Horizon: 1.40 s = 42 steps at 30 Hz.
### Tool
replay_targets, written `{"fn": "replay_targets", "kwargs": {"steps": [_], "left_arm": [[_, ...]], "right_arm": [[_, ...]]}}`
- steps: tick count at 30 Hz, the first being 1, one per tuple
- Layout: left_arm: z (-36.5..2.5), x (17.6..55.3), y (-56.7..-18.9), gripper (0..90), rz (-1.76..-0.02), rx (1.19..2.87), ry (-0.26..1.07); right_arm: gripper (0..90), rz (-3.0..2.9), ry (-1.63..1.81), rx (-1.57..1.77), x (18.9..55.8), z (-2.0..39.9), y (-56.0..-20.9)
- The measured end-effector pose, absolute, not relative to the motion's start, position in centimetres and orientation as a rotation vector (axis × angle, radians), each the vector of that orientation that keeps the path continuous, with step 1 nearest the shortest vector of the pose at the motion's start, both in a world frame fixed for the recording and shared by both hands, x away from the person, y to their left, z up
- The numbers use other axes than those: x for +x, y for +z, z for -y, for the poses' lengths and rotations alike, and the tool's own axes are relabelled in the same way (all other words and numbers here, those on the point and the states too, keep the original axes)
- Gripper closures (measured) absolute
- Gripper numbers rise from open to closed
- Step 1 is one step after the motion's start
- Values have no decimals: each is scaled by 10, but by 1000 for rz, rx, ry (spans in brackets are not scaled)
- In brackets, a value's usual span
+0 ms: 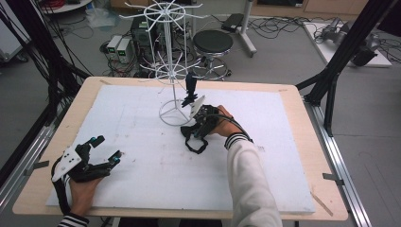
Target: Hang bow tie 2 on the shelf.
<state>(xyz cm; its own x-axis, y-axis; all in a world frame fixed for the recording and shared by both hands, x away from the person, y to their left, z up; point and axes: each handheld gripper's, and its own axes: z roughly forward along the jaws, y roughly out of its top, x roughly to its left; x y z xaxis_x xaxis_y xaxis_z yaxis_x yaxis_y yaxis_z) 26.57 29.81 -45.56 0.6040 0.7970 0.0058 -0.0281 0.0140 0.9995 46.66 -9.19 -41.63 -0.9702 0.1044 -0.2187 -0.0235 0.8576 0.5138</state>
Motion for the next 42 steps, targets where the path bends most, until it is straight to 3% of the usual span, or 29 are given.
{"fn": "replay_targets", "kwargs": {"steps": [11,18,20,42], "left_arm": [[-298,266,-456,149,-702,1422,733],[-298,266,-456,149,-701,1422,732],[-298,266,-456,149,-701,1420,733],[-298,265,-456,149,-700,1420,732]], "right_arm": [[485,-2815,758,90,470,91,-422],[733,-2832,730,94,469,90,-421],[762,-2841,741,138,470,91,-421],[769,-2781,788,122,459,98,-403]]}}
